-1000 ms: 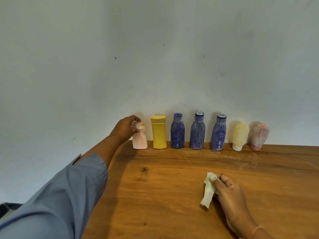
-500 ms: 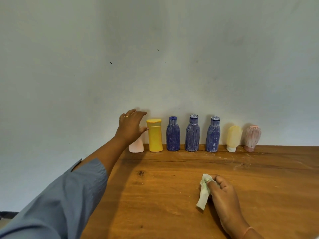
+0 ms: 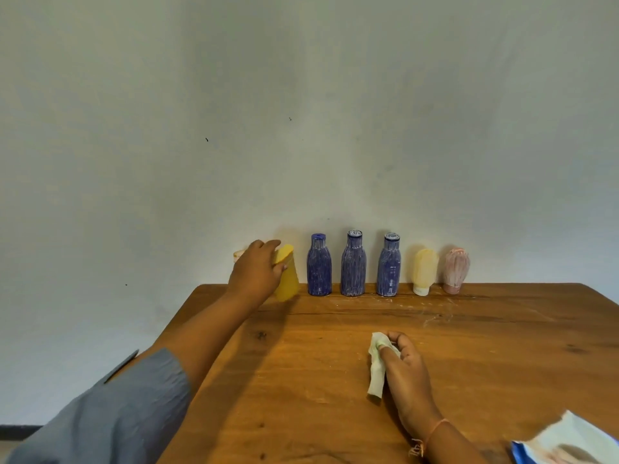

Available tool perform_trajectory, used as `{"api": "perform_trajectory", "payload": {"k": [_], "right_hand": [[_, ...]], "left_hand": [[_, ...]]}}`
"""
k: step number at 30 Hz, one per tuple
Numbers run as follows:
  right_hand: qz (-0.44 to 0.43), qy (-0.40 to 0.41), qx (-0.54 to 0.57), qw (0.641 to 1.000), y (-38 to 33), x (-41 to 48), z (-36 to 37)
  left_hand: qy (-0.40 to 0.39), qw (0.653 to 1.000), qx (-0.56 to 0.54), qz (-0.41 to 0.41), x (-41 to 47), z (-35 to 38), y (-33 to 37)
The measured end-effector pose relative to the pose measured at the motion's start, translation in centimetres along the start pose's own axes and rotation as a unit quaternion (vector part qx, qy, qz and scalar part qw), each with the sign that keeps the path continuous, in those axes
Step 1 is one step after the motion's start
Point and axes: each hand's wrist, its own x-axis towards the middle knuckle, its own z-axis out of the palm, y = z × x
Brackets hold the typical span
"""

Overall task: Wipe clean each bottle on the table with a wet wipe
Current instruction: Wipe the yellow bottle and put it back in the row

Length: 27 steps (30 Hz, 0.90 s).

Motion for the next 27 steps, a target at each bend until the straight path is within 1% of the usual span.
{"api": "perform_trajectory", "payload": {"k": [3, 5, 7, 9, 11, 13, 16, 19, 21, 23, 25, 27], "right_hand": [[0.055, -0.005, 0.077, 0.995, -0.6, -1.0, -0.6], [0.107, -0.019, 0.147, 0.983, -1.3, -2.3, -1.2], [0.142, -0.046, 0.175, 0.973, -2.2, -4.0, -1.7], [0.147, -0.070, 0.184, 0.969, -2.9, -6.2, -2.3], [0.133, -0.072, 0.204, 0.967, -3.3, -8.6, -3.3], [0.116, -0.068, 0.218, 0.967, -3.6, -11.0, -4.4], [0.113, -0.078, 0.187, 0.973, -3.6, -14.5, -5.4], [0.098, -0.072, 0.116, 0.986, -2.7, -17.0, -5.3], [0.052, -0.040, 0.034, 0.997, -1.9, -18.1, -4.8], [-0.005, -0.015, -0.013, 1.000, -1.1, -18.7, -4.1], [-0.041, -0.035, -0.057, 0.997, -0.5, -19.3, -3.2], [-0.073, -0.067, -0.120, 0.988, 0.0, -20.0, -2.6]], "left_hand": [[0.018, 0.993, -0.109, -0.048, -4.4, -2.3, 1.4], [0.023, 0.978, -0.190, -0.081, -8.7, -3.8, 2.2], [0.013, 0.957, -0.266, -0.117, -13.2, -4.6, 2.6], [-0.003, 0.932, -0.323, -0.164, -17.7, -5.2, 3.4], [-0.014, 0.911, -0.361, -0.200, -21.9, -5.2, 4.7], [-0.019, 0.899, -0.381, -0.216, -25.6, -5.2, 6.3], [-0.018, 0.895, -0.385, -0.224, -30.0, -5.1, 8.0], [-0.011, 0.890, -0.392, -0.231, -32.4, -5.2, 8.5], [-0.014, 0.888, -0.395, -0.236, -33.1, -5.5, 8.7], [-0.035, 0.871, -0.425, -0.244, -33.4, -5.9, 8.7], [-0.071, 0.849, -0.459, -0.251, -33.5, -6.3, 8.4], [-0.096, 0.845, -0.465, -0.247, -33.5, -6.6, 8.2]]}}
